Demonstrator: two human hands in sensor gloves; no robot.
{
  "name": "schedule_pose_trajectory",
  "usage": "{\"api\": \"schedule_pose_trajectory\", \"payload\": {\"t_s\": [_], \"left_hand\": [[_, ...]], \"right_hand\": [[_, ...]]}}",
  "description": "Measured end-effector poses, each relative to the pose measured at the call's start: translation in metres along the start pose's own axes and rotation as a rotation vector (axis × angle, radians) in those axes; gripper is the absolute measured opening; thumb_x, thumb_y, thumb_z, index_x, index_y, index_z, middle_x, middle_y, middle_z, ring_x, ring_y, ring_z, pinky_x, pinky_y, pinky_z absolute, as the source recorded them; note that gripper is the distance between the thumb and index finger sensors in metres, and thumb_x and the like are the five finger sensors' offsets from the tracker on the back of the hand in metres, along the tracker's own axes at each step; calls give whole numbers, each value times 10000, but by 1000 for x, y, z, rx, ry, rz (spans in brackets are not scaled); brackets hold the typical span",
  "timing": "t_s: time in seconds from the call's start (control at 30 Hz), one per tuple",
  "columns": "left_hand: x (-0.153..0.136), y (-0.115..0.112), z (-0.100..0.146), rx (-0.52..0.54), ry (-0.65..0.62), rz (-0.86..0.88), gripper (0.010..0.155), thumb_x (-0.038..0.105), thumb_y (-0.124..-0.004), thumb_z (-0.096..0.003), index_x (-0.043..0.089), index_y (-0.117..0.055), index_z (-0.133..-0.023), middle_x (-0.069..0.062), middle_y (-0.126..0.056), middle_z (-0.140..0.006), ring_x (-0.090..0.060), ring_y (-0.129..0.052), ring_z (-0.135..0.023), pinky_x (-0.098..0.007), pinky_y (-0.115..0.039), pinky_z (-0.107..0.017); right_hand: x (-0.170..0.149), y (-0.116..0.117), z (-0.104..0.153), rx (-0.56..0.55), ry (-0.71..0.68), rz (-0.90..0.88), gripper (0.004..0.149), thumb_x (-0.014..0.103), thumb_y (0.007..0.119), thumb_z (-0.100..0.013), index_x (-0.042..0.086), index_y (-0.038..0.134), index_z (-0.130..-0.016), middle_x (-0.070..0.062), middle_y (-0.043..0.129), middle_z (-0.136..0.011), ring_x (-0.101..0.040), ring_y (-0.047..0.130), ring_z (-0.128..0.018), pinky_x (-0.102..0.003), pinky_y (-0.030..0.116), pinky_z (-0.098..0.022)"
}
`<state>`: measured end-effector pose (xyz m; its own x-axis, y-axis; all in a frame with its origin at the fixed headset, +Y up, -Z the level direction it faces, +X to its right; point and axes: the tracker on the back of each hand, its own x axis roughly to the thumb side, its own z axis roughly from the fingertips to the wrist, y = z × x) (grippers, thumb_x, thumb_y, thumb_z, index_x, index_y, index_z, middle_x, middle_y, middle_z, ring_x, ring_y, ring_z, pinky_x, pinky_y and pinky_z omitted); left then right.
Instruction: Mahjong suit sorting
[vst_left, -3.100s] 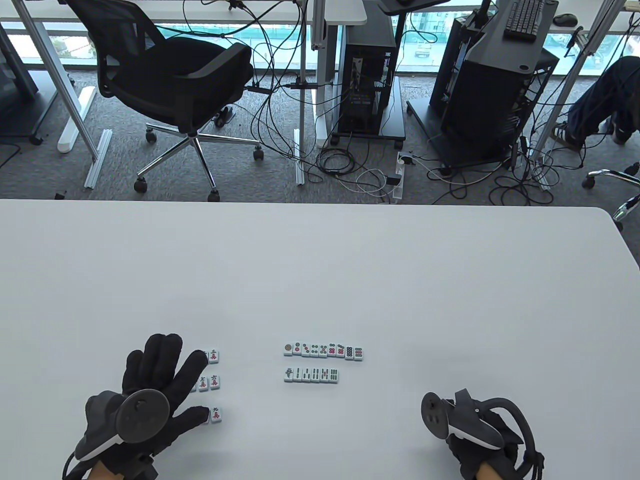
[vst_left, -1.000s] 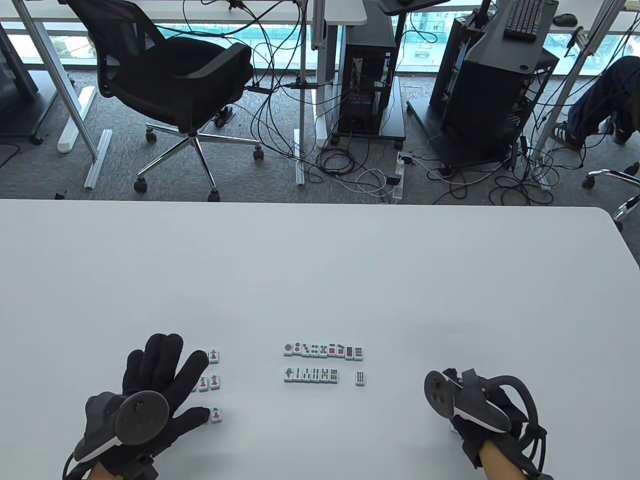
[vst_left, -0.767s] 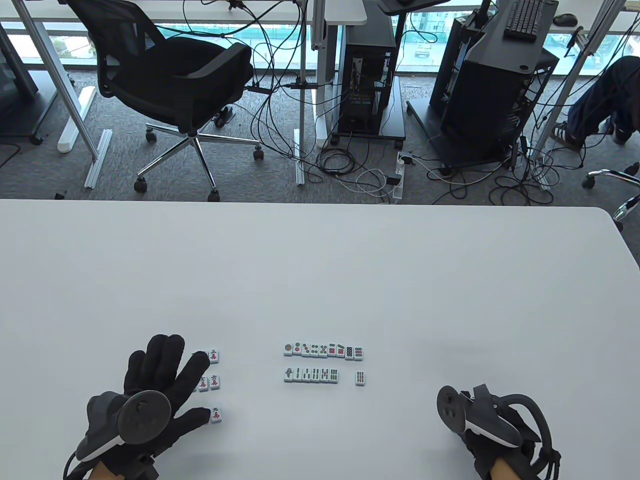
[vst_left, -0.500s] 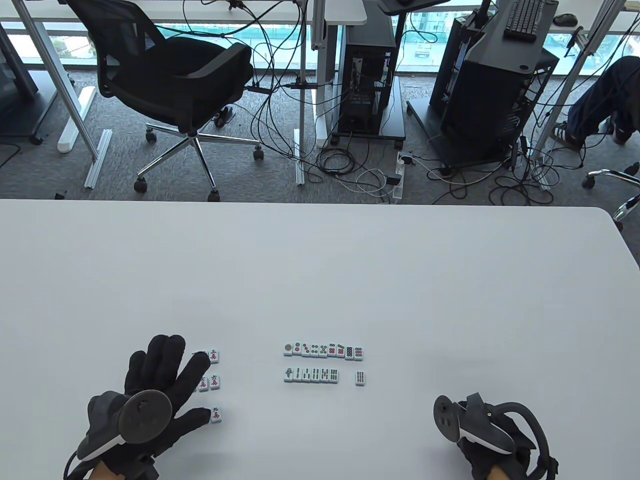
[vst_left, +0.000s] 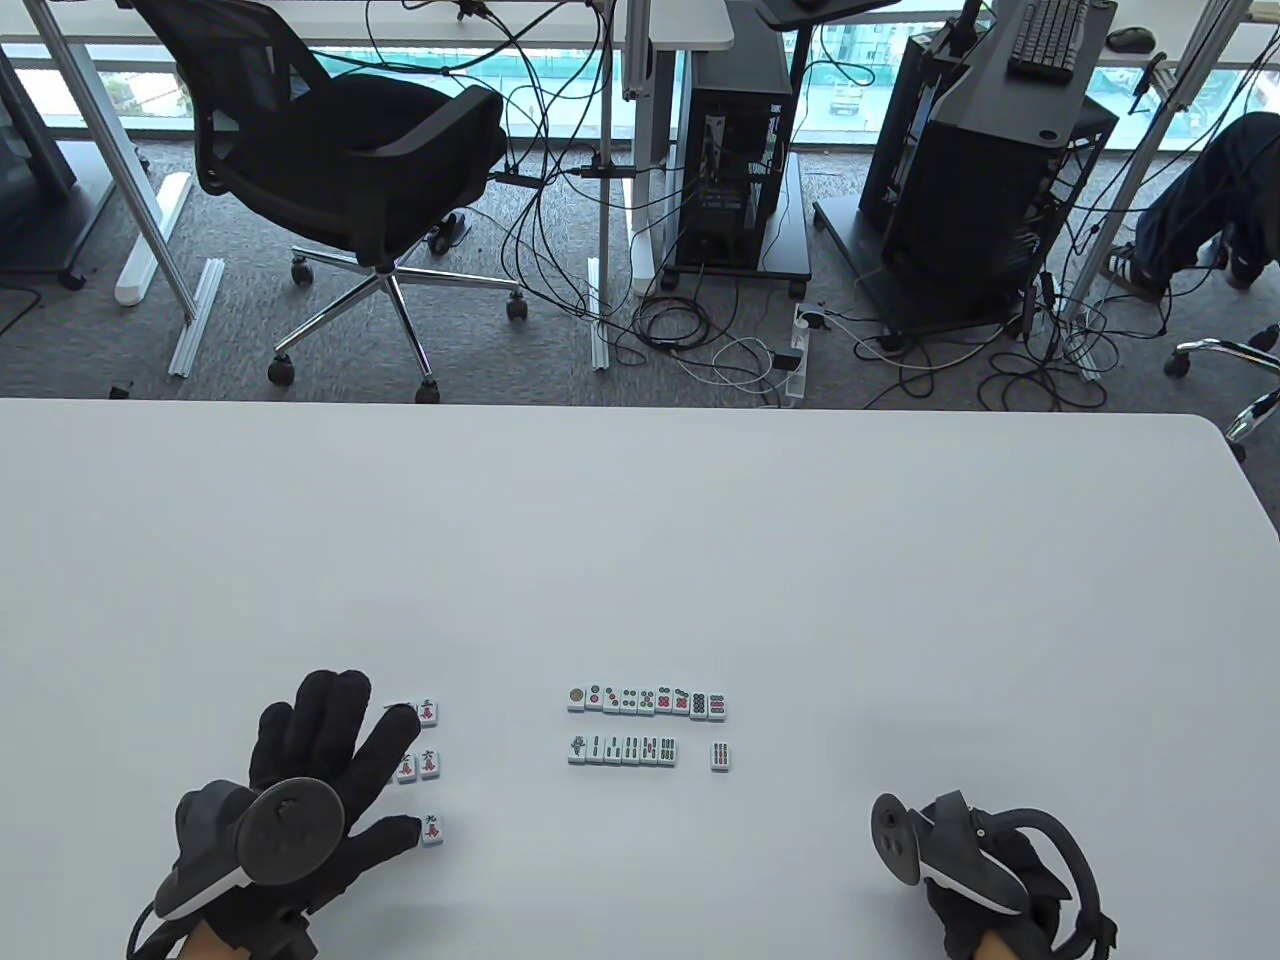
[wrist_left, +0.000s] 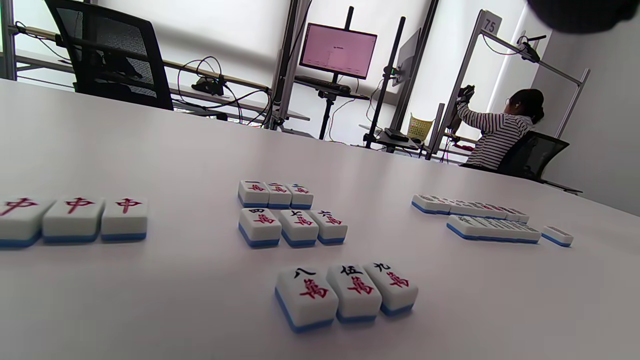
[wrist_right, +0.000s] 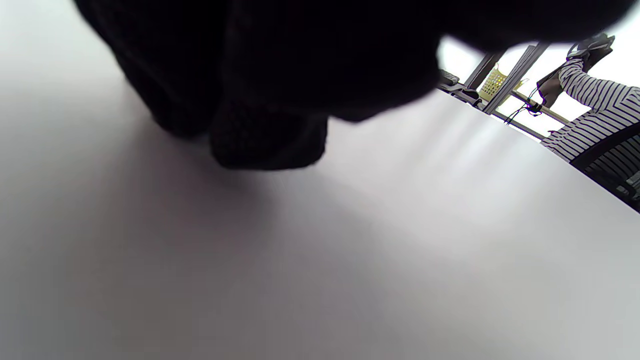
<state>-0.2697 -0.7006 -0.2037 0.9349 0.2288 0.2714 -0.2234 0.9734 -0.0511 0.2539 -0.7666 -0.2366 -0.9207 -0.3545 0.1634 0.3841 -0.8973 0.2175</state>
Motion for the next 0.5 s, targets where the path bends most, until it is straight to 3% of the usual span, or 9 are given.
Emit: {"api": "schedule_pose_trajectory", "payload": {"t_s": [0.2, 0.37, 0.5], "left_hand": [[0, 0, 0, -4, 2, 0, 857, 737, -649, -365, 450, -269, -1078, 125, 89, -1100, -203, 83, -1094, -558, -74, -788], [-2, 2, 0, 5, 6, 8, 858, 736, -649, -367, 448, -269, -1080, 125, 89, -1099, -202, 85, -1093, -558, -72, -787], [-2, 2, 0, 9, 5, 8, 858, 736, -649, -366, 449, -269, -1079, 125, 89, -1100, -203, 84, -1093, -558, -73, -788]], "right_hand": [[-3, -6, -6, 11, -3, 14, 590, 351, 865, -355, 66, 779, -865, -6, 995, -411, -105, 915, -130, -284, 835, -111], [6, -40, -15, -107, -1, -23, 591, 354, 862, -358, 56, 779, -862, -7, 995, -410, -105, 915, -128, -284, 834, -108], [40, -71, -29, -191, -90, -135, 590, 354, 864, -358, 51, 784, -858, -10, 994, -408, -107, 914, -127, -286, 833, -107]]}}
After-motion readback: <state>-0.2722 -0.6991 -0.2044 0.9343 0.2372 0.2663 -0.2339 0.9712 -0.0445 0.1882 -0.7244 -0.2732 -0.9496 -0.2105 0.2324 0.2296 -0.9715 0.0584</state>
